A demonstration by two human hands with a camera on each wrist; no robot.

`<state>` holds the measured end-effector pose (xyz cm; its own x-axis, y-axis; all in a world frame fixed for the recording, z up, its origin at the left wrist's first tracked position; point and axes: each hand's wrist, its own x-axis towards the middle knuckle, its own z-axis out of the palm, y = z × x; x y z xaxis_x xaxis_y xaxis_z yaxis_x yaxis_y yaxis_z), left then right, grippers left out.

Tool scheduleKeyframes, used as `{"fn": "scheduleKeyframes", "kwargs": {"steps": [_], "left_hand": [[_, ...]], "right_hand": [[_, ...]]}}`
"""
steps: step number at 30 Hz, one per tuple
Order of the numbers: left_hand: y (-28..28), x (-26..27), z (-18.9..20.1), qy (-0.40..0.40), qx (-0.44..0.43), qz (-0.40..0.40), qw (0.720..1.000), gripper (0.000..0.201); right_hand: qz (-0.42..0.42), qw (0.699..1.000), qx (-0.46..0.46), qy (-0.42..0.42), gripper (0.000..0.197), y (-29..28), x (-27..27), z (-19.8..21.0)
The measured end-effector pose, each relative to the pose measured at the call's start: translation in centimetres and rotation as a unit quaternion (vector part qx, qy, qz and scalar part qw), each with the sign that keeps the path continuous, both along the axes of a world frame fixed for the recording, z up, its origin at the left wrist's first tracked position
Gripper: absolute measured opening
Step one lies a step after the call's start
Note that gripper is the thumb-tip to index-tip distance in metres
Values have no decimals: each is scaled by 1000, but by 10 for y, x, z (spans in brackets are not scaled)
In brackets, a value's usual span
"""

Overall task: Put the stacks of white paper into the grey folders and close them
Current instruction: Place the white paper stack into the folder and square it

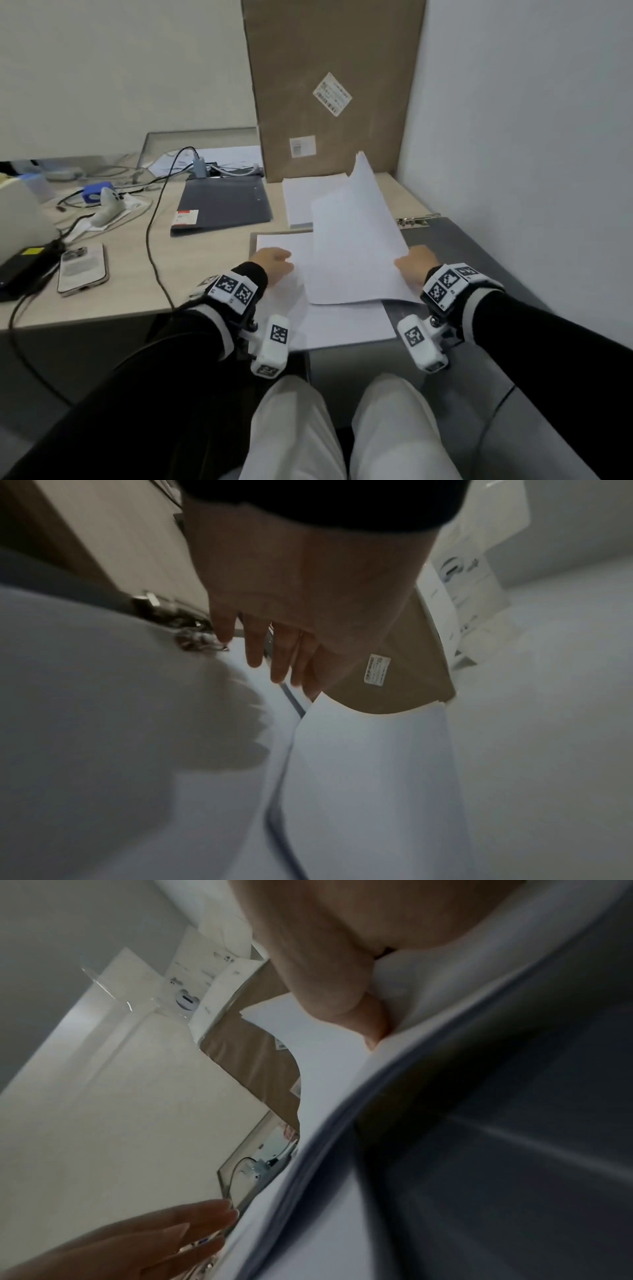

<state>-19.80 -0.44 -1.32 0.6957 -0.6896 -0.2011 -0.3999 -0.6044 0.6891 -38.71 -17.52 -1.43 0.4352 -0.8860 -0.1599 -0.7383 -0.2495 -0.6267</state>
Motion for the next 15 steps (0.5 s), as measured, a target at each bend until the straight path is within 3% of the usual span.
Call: {"fn": "scheduleKeyframes", "kwargs": {"steps": [3, 7, 10, 12, 15], "left_hand": [[15, -19, -8, -53, 118, -51, 990, 38], [35, -6, -9, -139, 196, -78, 968, 53], [57, 15, -6, -109, 189, -36, 975, 55], [70, 32, 2, -96, 237, -17, 967, 62], [80, 47, 16, -100, 289, -13, 952, 69]], "right_hand": [[-2, 999, -2, 45, 29, 11, -20, -2], [-4, 999, 7, 39, 25, 21, -31, 5], [10, 1000, 11, 18, 23, 26, -32, 8], [21, 999, 39, 0, 19, 31, -29, 8], [26, 998, 63, -9, 39, 38, -22, 5]]}}
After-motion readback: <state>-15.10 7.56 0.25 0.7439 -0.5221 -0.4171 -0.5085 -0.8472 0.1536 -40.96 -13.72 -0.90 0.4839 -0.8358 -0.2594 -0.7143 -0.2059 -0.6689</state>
